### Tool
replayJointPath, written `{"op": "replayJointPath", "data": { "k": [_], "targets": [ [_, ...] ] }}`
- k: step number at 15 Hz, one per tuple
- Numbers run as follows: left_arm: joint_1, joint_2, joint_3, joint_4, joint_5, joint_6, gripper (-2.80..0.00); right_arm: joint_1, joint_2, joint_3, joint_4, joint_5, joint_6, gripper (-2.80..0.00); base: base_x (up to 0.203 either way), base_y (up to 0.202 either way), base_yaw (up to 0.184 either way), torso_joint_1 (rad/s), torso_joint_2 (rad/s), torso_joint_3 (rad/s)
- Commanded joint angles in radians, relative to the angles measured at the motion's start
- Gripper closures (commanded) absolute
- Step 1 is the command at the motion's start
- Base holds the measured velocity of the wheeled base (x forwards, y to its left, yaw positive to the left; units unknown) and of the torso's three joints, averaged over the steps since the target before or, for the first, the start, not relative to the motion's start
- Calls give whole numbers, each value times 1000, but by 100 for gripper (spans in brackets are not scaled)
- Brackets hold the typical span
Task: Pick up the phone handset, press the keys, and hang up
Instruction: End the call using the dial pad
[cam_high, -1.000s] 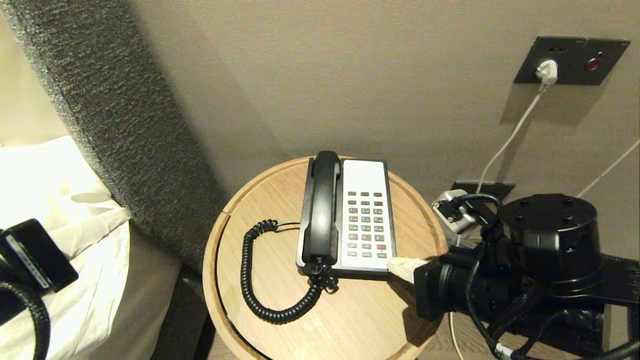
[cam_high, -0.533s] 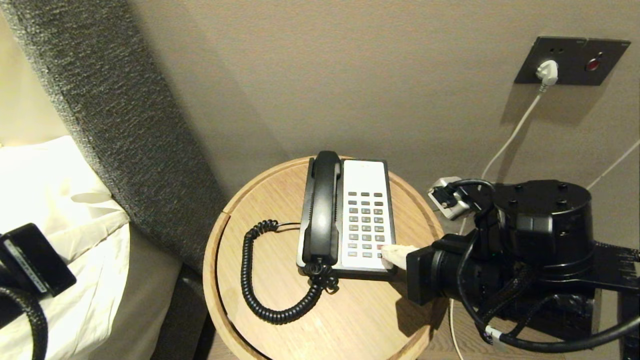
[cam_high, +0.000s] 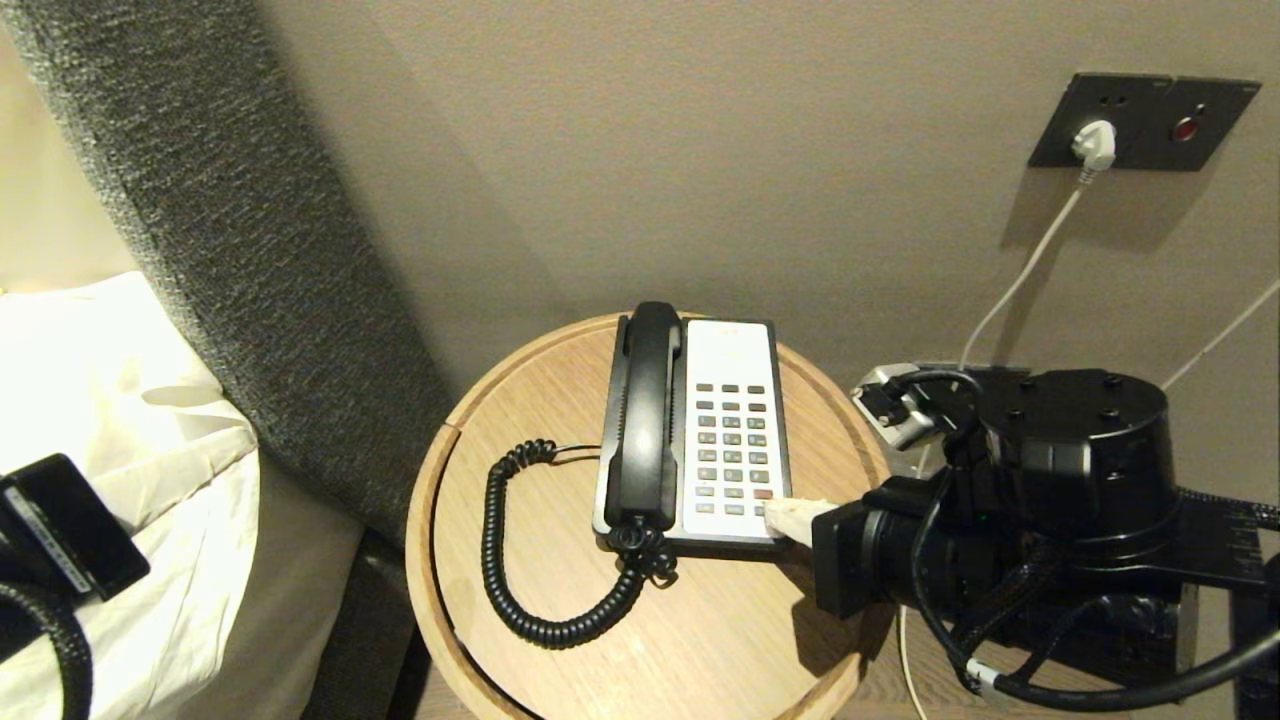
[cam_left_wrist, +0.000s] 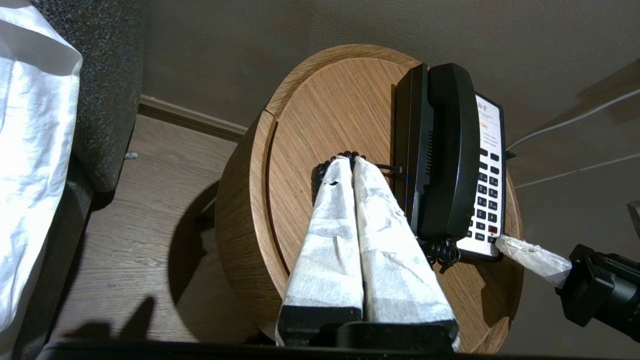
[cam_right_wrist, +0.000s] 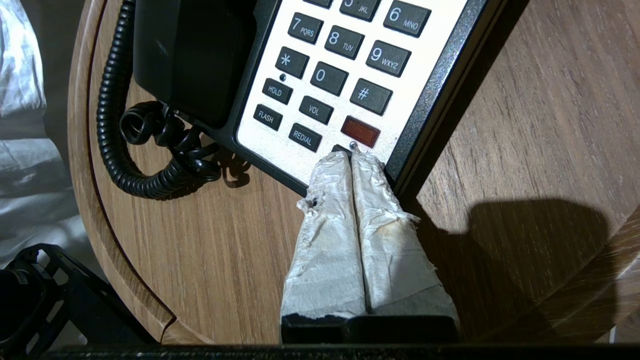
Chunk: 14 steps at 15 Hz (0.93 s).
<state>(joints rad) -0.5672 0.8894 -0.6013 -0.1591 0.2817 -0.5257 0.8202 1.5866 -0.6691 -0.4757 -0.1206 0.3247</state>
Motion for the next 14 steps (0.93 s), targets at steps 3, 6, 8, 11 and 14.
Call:
{"op": "replayJointPath", "data": {
  "k": [3, 6, 8, 11, 14],
  "targets": [
    [0, -4, 6, -2, 2, -3, 0, -1, 30, -11, -11, -1, 1, 0, 0, 0, 0, 0, 0, 0],
    [1, -6, 14, -2, 2, -3, 0, -1, 39, -12, -12, -2, 1, 0, 0, 0, 0, 0, 0, 0],
    [0, -7, 14, -2, 1, -3, 0, -3, 39, -7, -12, -2, -1, 0, 0, 0, 0, 0, 0, 0],
    [0, -12, 15, 1, -6, -5, 0, -4, 36, -4, -7, -2, -1, 0, 0, 0, 0, 0, 0, 0],
    [1, -15, 21, -2, -6, -5, 0, -4, 34, -14, -13, -3, 3, 0, 0, 0, 0, 0, 0, 0]
  ]
}}
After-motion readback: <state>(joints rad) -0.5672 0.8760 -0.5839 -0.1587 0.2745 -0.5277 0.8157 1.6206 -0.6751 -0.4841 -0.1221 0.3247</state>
